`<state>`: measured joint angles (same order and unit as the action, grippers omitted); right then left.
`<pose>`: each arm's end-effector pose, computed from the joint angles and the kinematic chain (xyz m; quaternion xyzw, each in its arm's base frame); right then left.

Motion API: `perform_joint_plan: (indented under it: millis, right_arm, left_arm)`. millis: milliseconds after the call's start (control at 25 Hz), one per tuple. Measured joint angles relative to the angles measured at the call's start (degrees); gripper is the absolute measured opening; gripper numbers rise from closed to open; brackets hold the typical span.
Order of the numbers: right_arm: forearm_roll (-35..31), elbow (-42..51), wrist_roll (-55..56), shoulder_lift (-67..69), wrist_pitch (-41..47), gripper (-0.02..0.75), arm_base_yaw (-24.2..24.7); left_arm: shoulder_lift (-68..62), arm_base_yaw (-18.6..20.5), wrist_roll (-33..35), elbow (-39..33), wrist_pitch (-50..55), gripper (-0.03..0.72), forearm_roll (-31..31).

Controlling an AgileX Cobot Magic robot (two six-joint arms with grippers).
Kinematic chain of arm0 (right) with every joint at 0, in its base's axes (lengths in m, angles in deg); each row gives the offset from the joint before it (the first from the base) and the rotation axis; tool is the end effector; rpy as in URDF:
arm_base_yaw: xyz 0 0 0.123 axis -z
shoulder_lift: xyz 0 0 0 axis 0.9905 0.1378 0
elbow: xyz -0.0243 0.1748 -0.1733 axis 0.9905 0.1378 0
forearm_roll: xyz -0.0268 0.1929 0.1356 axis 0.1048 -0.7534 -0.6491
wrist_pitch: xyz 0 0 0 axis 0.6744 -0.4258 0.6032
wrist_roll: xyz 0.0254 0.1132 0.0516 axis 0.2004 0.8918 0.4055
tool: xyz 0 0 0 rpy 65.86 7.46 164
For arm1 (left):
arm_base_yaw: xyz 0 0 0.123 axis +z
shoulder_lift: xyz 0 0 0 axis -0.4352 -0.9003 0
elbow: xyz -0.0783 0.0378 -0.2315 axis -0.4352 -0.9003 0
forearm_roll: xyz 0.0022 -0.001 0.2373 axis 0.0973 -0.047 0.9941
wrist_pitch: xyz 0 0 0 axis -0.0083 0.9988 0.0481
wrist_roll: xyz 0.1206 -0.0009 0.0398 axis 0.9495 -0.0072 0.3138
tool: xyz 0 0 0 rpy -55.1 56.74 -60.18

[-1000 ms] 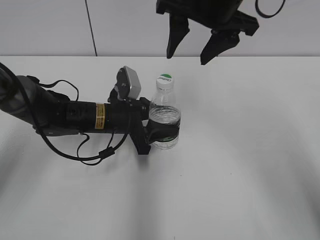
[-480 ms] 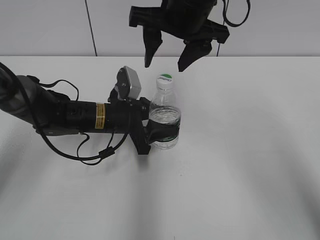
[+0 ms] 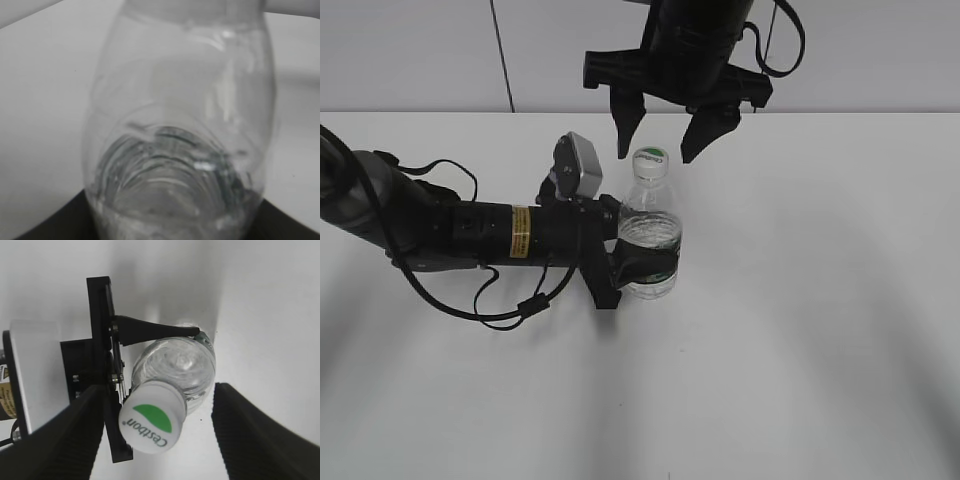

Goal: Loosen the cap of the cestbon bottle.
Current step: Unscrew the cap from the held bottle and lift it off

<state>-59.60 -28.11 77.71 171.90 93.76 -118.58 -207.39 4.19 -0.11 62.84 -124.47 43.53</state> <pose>0.3306 0.2632 0.2039 -0.1216 0.9811 0.1196 0.0919 0.3199 -0.2359 0.0537 0.5029 0.6362 -0.3815 0.4436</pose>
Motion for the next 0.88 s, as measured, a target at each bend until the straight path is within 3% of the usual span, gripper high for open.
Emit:
perform_joint_plan:
  millis: [400,880]
  right_arm:
    - [-1.09,0.0,0.13,0.0,0.0,0.42,0.0]
    - [-2.82,2.33,0.08,0.06,0.12,0.412,0.0]
  left_arm:
    - [0.0,0.0,0.0,0.0,0.16,0.363,0.0]
    - [0.0,0.0,0.0,0.0,0.11,0.363,0.0]
